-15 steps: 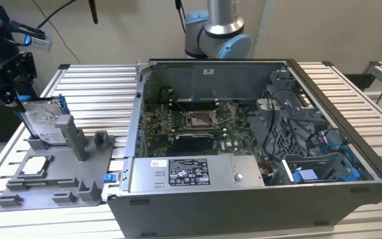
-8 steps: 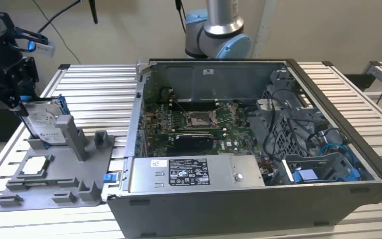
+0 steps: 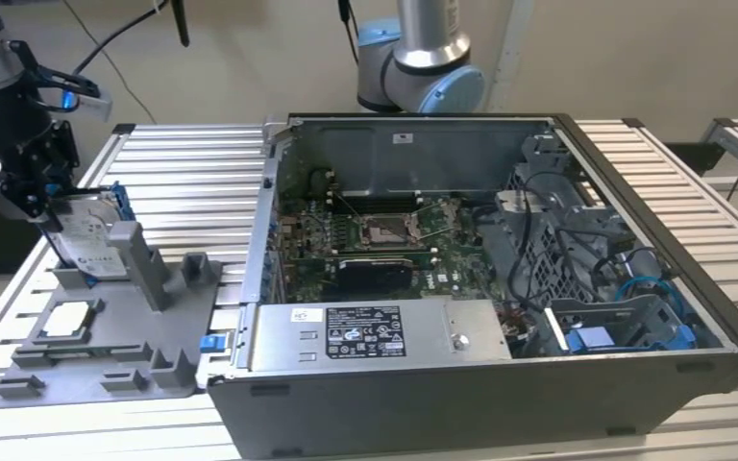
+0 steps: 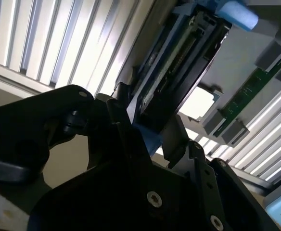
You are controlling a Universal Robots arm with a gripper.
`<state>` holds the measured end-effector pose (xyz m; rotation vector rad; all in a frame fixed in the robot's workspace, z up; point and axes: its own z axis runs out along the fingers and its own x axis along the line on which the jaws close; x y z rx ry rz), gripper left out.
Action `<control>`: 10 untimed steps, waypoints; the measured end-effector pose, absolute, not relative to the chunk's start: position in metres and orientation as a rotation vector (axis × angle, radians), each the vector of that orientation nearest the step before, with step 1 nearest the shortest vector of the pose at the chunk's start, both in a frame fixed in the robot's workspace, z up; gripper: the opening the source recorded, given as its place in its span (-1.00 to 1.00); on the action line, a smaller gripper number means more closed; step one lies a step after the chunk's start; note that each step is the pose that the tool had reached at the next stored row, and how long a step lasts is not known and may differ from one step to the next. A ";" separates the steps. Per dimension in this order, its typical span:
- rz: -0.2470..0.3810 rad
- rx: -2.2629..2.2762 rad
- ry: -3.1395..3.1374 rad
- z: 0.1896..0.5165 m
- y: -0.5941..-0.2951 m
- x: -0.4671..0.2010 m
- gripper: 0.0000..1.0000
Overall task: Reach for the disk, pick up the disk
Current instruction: 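Pick up the disk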
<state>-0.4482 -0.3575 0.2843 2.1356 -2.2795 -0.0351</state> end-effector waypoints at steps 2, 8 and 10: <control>-0.035 2.147 -2.269 0.281 -0.357 -0.448 1.00; -0.032 2.174 -2.245 0.270 -0.357 -0.448 1.00; -0.032 2.175 -2.244 0.267 -0.357 -0.448 1.00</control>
